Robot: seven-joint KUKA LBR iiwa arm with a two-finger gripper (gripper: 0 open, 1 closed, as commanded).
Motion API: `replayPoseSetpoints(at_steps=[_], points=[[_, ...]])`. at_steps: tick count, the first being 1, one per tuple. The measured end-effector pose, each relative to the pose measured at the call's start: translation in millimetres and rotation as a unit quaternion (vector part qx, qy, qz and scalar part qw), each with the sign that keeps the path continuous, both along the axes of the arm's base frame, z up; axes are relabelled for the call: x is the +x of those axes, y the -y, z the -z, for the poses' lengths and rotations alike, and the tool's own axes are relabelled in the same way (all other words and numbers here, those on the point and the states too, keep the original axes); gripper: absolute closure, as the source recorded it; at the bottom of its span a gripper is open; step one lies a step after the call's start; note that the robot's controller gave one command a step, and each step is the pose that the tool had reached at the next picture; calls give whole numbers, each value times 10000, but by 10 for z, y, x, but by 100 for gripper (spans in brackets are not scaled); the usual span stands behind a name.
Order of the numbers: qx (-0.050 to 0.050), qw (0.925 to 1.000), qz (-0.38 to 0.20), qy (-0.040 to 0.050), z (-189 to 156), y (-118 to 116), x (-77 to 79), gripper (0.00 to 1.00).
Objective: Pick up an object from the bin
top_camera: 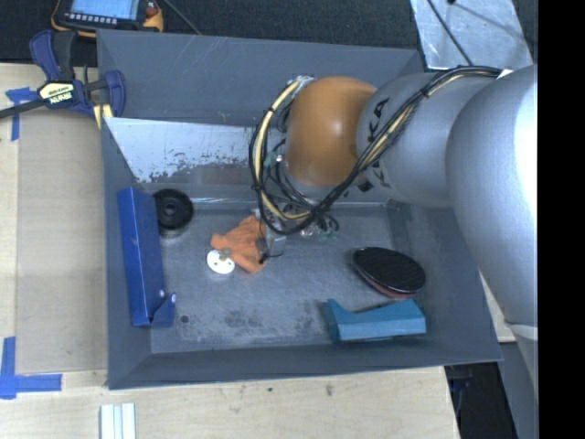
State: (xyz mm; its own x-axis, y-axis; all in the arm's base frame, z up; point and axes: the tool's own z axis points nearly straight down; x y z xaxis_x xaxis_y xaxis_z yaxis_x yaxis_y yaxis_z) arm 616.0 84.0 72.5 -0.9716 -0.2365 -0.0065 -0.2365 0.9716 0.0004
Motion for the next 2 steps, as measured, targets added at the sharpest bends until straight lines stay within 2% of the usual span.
replayPoseSetpoints(at_steps=[2], points=[[1,10000,2,0,0,0,0,100]])
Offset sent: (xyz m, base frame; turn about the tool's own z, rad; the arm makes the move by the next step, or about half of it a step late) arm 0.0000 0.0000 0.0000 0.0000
